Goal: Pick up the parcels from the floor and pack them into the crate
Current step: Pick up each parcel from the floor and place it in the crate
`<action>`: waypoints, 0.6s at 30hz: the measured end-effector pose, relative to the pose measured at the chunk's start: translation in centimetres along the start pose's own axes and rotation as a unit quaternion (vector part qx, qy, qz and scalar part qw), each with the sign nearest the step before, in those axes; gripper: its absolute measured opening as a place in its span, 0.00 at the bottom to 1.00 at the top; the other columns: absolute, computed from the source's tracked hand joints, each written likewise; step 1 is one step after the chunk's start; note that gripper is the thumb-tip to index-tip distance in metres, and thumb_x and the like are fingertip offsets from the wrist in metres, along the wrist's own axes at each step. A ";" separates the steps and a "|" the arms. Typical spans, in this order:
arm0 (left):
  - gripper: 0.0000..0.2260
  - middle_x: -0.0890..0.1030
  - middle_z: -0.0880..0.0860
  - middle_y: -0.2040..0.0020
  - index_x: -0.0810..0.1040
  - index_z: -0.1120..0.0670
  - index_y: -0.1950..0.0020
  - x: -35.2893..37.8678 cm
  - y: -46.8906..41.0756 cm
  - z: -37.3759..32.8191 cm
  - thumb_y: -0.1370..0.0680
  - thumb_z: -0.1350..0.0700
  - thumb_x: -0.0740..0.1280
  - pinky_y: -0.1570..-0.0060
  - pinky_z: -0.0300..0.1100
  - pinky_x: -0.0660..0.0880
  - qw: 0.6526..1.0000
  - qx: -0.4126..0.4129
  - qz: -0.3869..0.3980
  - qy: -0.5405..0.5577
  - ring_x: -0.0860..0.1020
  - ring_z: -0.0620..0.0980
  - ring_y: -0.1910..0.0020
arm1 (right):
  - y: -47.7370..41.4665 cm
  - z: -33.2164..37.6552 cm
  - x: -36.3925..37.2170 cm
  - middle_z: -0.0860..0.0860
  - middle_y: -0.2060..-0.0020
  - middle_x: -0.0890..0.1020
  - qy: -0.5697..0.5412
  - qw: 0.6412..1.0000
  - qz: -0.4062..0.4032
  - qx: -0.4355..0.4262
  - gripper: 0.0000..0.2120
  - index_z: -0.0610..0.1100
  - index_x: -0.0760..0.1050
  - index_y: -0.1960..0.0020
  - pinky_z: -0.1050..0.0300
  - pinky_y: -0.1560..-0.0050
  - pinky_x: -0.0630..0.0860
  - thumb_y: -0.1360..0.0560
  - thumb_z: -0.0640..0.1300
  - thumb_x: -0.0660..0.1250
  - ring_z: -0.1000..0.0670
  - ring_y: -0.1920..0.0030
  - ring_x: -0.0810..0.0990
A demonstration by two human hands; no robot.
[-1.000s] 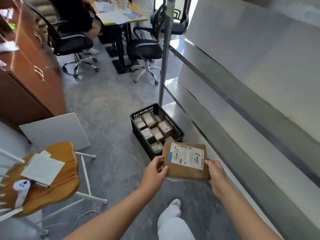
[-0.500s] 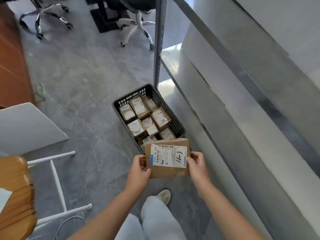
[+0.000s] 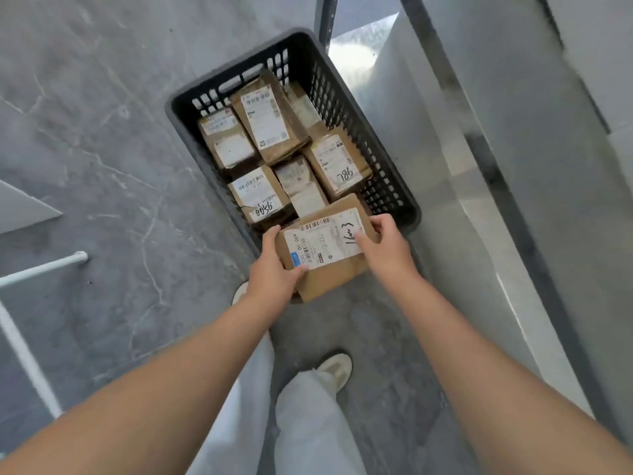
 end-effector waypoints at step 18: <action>0.11 0.84 0.60 0.54 0.77 0.60 0.60 1.1 -7.6 4.5 0.29 0.56 0.77 0.60 0.56 0.82 0.969 -0.222 -0.071 0.083 0.83 0.61 0.60 | -7.5 -0.9 5.0 0.49 0.41 0.80 0.121 0.983 0.135 0.020 0.20 0.43 0.75 0.33 0.60 0.52 0.74 0.25 0.38 0.69 0.53 0.48 0.76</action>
Point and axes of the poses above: each hand's wrist, its own y-axis away from the middle knuckle, its own x-axis out of the palm, z = x × y, the point moved 7 cm from there along -y, towards the middle knuckle
